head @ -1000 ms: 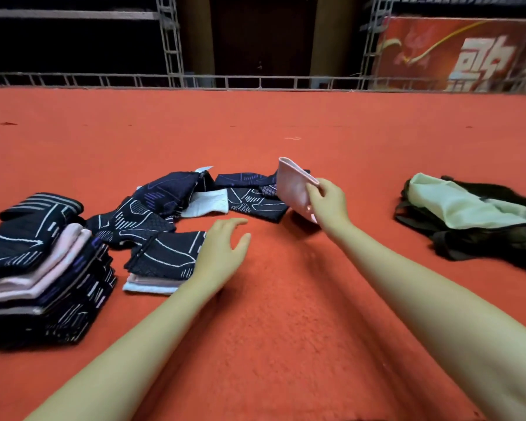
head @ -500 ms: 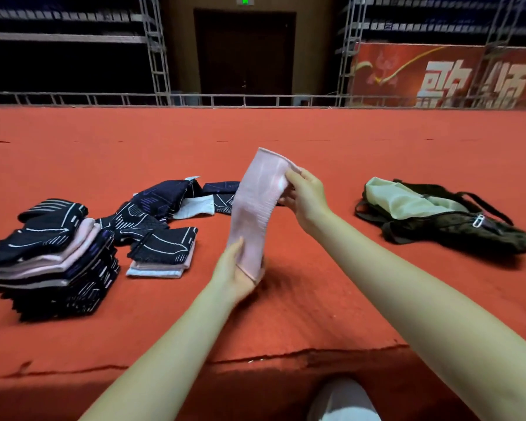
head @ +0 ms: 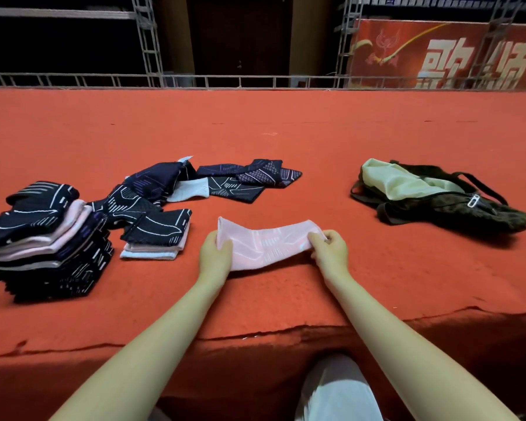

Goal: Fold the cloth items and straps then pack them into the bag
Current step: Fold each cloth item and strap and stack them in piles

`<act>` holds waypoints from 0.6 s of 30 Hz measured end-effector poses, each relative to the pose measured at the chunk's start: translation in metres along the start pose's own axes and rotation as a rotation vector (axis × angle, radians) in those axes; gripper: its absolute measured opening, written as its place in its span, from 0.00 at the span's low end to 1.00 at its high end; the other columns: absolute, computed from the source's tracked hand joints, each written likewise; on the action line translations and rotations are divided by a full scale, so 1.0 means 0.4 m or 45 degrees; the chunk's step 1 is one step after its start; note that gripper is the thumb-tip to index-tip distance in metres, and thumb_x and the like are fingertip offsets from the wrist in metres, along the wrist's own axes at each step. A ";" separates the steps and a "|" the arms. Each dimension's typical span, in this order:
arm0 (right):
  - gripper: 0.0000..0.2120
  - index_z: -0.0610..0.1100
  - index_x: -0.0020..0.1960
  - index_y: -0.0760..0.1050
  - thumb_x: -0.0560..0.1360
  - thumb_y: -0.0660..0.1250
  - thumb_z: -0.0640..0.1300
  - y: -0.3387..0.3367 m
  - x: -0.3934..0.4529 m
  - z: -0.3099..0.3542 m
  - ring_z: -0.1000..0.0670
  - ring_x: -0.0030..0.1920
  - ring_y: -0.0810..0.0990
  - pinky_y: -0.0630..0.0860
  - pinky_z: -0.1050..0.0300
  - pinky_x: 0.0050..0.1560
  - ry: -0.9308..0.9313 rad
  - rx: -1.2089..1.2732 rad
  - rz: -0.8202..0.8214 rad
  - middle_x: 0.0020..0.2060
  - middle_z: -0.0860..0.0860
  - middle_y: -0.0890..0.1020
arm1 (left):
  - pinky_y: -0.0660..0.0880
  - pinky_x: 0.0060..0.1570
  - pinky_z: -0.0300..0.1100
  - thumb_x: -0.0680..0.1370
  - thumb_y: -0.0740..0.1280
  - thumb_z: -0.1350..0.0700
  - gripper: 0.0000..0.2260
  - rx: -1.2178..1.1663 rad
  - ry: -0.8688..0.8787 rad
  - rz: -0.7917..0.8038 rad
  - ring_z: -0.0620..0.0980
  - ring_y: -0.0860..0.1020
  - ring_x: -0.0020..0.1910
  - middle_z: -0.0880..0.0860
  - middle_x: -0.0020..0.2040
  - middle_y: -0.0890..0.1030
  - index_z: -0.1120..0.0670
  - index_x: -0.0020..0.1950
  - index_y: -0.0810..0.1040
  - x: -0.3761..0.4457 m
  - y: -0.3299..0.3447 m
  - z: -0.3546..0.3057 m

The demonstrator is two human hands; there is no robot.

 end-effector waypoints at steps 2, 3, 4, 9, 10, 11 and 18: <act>0.05 0.41 0.40 0.73 0.73 0.67 0.41 -0.003 -0.008 -0.001 0.53 0.31 0.71 0.67 0.55 0.35 -0.056 -0.063 -0.058 0.31 0.49 0.74 | 0.66 0.43 0.39 0.76 0.61 0.64 0.10 0.123 0.093 0.008 0.51 0.75 0.47 0.50 0.47 0.78 0.57 0.56 0.75 0.014 -0.010 -0.005; 0.05 0.40 0.41 0.74 0.73 0.67 0.41 -0.003 -0.013 -0.002 0.53 0.32 0.69 0.66 0.54 0.36 -0.076 -0.086 -0.074 0.32 0.51 0.74 | 0.67 0.44 0.40 0.76 0.62 0.62 0.11 0.192 0.115 0.013 0.52 0.75 0.47 0.50 0.47 0.78 0.56 0.58 0.75 0.023 -0.015 0.000; 0.04 0.40 0.42 0.74 0.72 0.67 0.41 -0.002 -0.017 -0.002 0.53 0.32 0.69 0.66 0.54 0.36 -0.099 -0.106 -0.083 0.31 0.52 0.73 | 0.69 0.44 0.42 0.76 0.63 0.61 0.13 0.272 0.131 0.010 0.52 0.76 0.46 0.50 0.46 0.78 0.55 0.60 0.75 0.035 -0.023 0.009; 0.03 0.41 0.44 0.76 0.72 0.66 0.40 0.015 -0.014 0.002 0.50 0.34 0.72 0.65 0.54 0.36 -0.145 -0.267 -0.048 0.30 0.52 0.74 | 0.73 0.48 0.49 0.74 0.65 0.60 0.18 0.475 0.169 -0.111 0.56 0.78 0.45 0.50 0.40 0.78 0.56 0.64 0.73 0.052 -0.064 0.039; 0.05 0.41 0.45 0.76 0.71 0.66 0.42 0.024 -0.014 0.006 0.48 0.36 0.73 0.67 0.53 0.38 -0.167 -0.333 -0.040 0.32 0.51 0.75 | 0.73 0.48 0.49 0.73 0.65 0.61 0.17 0.502 0.201 -0.120 0.56 0.77 0.45 0.51 0.41 0.78 0.56 0.62 0.75 0.052 -0.063 0.040; 0.08 0.42 0.48 0.76 0.71 0.66 0.44 0.036 -0.015 0.012 0.46 0.38 0.75 0.69 0.52 0.40 -0.191 -0.414 -0.026 0.35 0.50 0.78 | 0.73 0.48 0.49 0.73 0.65 0.61 0.16 0.540 0.227 -0.117 0.56 0.77 0.45 0.52 0.42 0.79 0.55 0.60 0.76 0.051 -0.060 0.041; 0.20 0.51 0.66 0.74 0.75 0.62 0.41 0.153 -0.032 0.068 0.52 0.56 0.78 0.72 0.59 0.55 -0.351 -0.373 0.185 0.58 0.54 0.81 | 0.72 0.47 0.48 0.72 0.65 0.61 0.12 0.568 0.262 -0.113 0.55 0.76 0.45 0.52 0.42 0.78 0.54 0.54 0.79 0.044 -0.059 0.042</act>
Point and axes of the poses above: each hand's wrist, its own x-axis towards the middle knuckle, its own y-axis out of the palm, z = x × y, the point moved 8 cm from there along x, towards the middle knuckle
